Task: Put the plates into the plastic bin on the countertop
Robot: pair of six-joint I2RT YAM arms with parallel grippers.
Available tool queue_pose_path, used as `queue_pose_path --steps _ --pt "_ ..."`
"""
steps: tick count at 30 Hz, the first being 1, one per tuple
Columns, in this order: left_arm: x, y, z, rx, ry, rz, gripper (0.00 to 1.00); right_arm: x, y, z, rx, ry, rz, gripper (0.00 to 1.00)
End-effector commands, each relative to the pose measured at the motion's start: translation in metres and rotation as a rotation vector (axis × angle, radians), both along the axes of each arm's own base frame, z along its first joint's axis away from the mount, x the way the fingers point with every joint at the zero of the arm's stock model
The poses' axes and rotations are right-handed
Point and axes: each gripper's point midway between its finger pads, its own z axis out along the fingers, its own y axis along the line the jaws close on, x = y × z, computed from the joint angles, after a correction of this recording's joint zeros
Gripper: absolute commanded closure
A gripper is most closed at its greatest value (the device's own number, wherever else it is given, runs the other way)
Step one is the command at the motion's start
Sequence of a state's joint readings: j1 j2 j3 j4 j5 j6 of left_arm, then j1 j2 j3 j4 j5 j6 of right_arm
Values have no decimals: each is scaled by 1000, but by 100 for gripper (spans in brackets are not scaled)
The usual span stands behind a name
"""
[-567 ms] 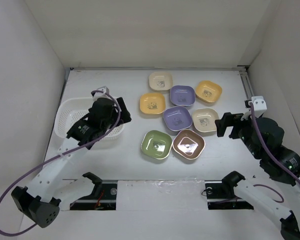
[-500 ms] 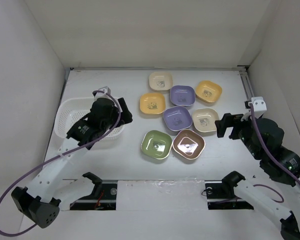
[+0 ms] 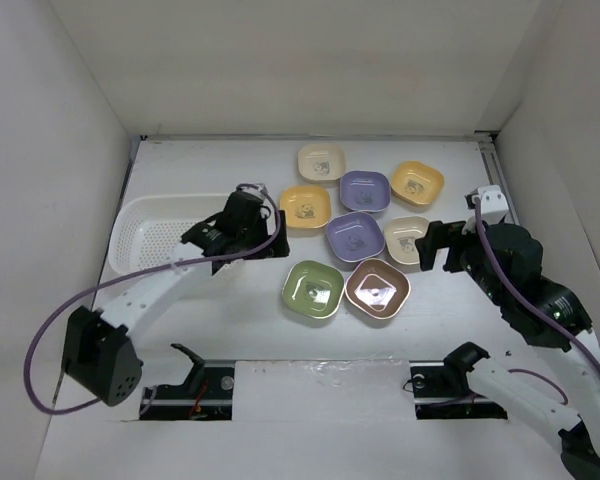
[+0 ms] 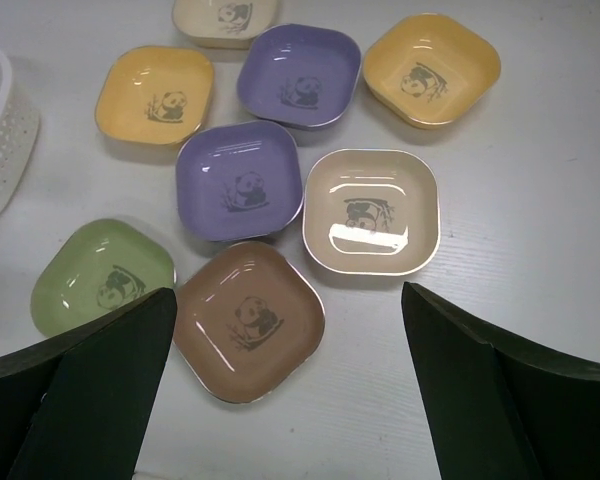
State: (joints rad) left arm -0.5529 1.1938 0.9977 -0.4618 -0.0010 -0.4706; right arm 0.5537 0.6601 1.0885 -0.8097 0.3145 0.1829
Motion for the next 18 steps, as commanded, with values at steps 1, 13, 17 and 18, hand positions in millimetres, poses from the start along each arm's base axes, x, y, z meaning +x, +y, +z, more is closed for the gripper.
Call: queue_pose_path --steps 1,13,17,18 --pt "-8 -17 -28 66 45 -103 3 10 10 11 20 -51 30 0" --pt "-33 -64 -100 249 179 -82 17 8 9 22 16 -88 47 0" --pt "-40 -64 -120 280 209 -42 28 0 8 30 36 -110 64 0" --pt "-40 -62 -122 280 206 -29 29 -1 7 32 40 -118 64 0"
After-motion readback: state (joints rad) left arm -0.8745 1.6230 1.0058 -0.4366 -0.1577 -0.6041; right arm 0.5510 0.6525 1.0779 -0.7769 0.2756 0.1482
